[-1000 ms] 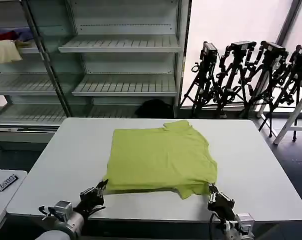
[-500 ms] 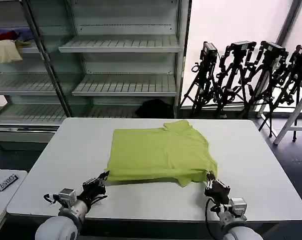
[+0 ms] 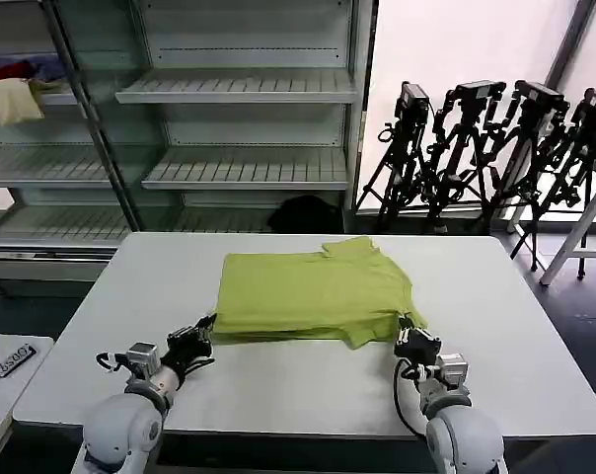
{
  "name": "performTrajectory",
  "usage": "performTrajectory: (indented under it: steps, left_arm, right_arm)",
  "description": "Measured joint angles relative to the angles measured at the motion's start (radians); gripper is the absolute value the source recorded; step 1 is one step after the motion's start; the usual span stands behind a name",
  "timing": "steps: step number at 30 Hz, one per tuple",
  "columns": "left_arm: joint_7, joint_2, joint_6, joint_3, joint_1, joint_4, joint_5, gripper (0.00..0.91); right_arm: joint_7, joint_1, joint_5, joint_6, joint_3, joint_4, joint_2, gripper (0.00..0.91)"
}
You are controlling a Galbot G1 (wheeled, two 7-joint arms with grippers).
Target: Fold and organize the clothes.
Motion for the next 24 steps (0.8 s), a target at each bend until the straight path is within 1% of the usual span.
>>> performTrajectory:
  steps: [17,18,19,20,21,22,24]
  left_arm:
    - [0.026,-0.007,0.001,0.012,-0.046,0.089,0.104,0.01]
    - [0.026,-0.009,0.001,0.013,-0.048,0.093,0.107,0.06]
    - [0.027,-0.009,0.001,0.014,-0.05,0.096,0.11,0.242]
    - [0.028,-0.01,0.001,0.015,-0.051,0.098,0.113,0.373]
    - [0.028,-0.011,0.0,0.016,-0.052,0.1,0.116,0.544]
    - [0.028,-0.012,0.0,0.017,-0.053,0.1,0.118,0.907]
    - [0.028,-0.013,-0.002,0.019,-0.053,0.1,0.125,0.907]
  right_arm:
    - [-0.02,0.084,-0.072,-0.005,-0.018,-0.079,0.002,0.0]
    - [-0.021,0.086,-0.075,-0.005,-0.018,-0.082,0.002,0.131]
    - [-0.021,0.088,-0.08,-0.005,-0.019,-0.085,0.003,0.292]
    - [-0.02,0.091,-0.084,-0.005,-0.02,-0.088,0.004,0.907]
    - [-0.02,0.093,-0.087,-0.004,-0.02,-0.091,0.005,0.907]
    - [-0.02,0.096,-0.091,-0.003,-0.02,-0.094,0.006,0.907]
    - [-0.017,0.102,-0.097,0.0,-0.022,-0.1,0.008,0.907]
